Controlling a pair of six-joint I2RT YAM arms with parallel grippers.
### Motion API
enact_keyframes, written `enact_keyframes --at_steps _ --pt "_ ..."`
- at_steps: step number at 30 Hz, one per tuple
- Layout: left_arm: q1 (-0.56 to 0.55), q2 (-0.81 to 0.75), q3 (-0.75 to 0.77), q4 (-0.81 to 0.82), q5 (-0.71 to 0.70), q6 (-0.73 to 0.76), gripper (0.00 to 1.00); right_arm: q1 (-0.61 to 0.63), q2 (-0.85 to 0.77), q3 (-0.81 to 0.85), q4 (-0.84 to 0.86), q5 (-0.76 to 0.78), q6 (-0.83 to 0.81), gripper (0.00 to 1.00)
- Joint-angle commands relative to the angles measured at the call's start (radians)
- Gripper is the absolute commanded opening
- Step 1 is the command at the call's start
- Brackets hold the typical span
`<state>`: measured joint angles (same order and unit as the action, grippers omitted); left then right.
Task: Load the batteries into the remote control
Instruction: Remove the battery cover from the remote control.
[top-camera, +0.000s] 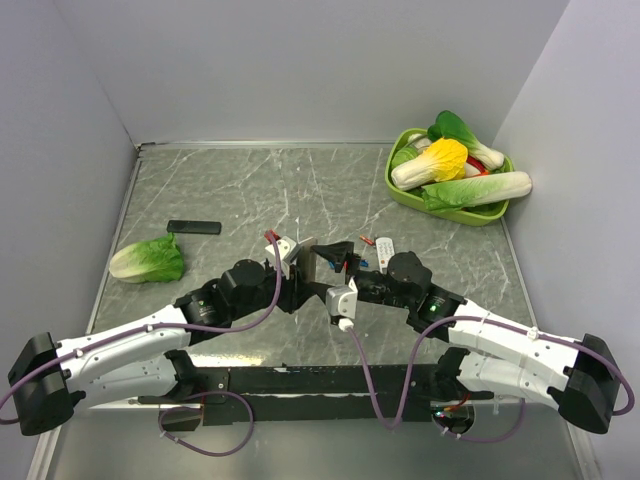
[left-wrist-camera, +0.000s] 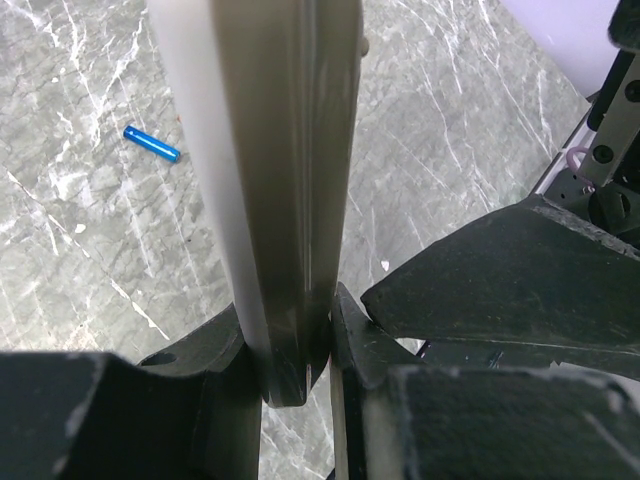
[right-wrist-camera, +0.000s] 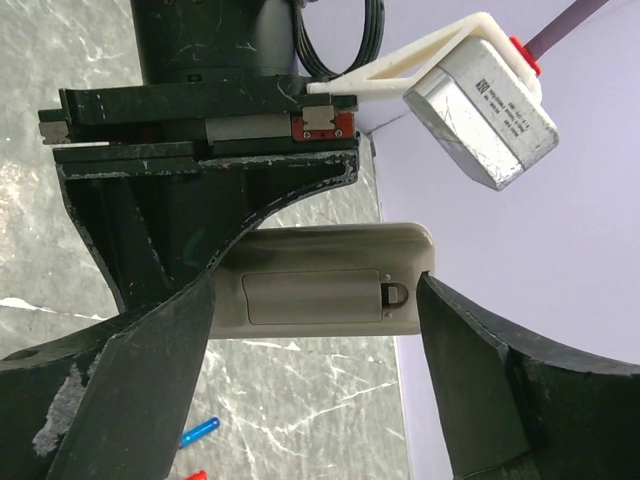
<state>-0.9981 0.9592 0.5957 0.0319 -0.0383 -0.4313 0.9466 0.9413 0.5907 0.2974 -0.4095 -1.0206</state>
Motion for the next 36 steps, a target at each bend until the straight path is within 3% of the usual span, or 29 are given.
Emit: enact_keyframes --at_steps 1,17,25,36 --pt "-0.002 -0.027 0.047 0.057 0.021 0.006 0.01 0.008 0.013 0.026 0.013 -0.017 0.022 0.86" --pt "-0.002 -0.053 0.036 0.059 0.014 0.0 0.01 0.008 0.024 0.017 0.011 0.014 0.068 0.72" --pt "-0.004 -0.057 0.035 0.066 0.029 0.022 0.01 0.004 0.051 0.037 -0.007 0.093 0.091 0.77" --pt "-0.031 -0.045 0.053 0.059 0.098 0.08 0.01 -0.002 0.117 0.103 -0.081 0.034 0.093 0.82"
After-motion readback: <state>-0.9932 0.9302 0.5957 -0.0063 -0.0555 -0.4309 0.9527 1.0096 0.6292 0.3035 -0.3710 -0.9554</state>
